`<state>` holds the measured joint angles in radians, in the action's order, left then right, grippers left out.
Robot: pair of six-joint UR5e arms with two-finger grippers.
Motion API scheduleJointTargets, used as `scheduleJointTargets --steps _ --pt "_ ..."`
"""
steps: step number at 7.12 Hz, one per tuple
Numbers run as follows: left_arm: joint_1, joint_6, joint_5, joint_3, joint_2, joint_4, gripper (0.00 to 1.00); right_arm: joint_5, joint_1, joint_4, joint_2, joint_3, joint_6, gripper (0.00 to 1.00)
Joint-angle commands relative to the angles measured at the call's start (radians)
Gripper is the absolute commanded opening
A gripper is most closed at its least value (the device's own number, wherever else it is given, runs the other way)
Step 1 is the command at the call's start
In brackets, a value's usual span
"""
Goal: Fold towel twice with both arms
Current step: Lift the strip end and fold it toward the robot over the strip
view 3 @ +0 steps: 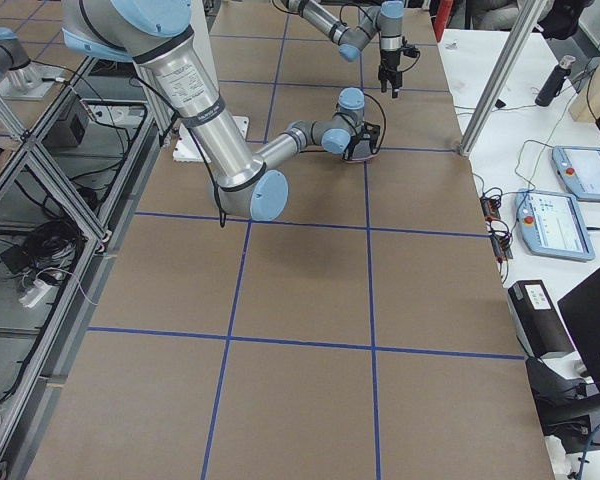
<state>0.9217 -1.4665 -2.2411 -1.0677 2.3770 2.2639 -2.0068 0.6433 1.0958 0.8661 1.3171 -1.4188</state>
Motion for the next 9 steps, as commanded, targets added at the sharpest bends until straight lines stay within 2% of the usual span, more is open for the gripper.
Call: scheduleJointTargets --steps 1,2,3,5,7,9 --pt "0.005 0.000 0.000 0.002 0.001 -0.001 1.00 -0.007 0.001 -0.002 -0.001 0.002 0.006 0.00" --pt "0.005 0.002 0.000 0.002 0.001 -0.001 1.00 -0.018 0.004 -0.004 -0.001 0.011 0.006 0.00" --pt "0.006 0.000 0.000 0.002 0.001 -0.003 1.00 -0.068 0.015 -0.008 0.005 0.023 0.006 0.00" --pt "0.008 0.000 0.000 -0.002 0.001 -0.001 1.00 -0.134 0.015 -0.008 0.037 0.100 0.006 0.00" --pt "0.017 0.000 0.000 0.000 -0.001 -0.001 1.00 -0.142 -0.081 -0.007 0.045 0.178 -0.005 0.00" --pt "0.025 0.002 0.000 0.000 -0.002 0.000 1.00 -0.136 -0.201 -0.010 -0.022 0.179 -0.009 0.00"
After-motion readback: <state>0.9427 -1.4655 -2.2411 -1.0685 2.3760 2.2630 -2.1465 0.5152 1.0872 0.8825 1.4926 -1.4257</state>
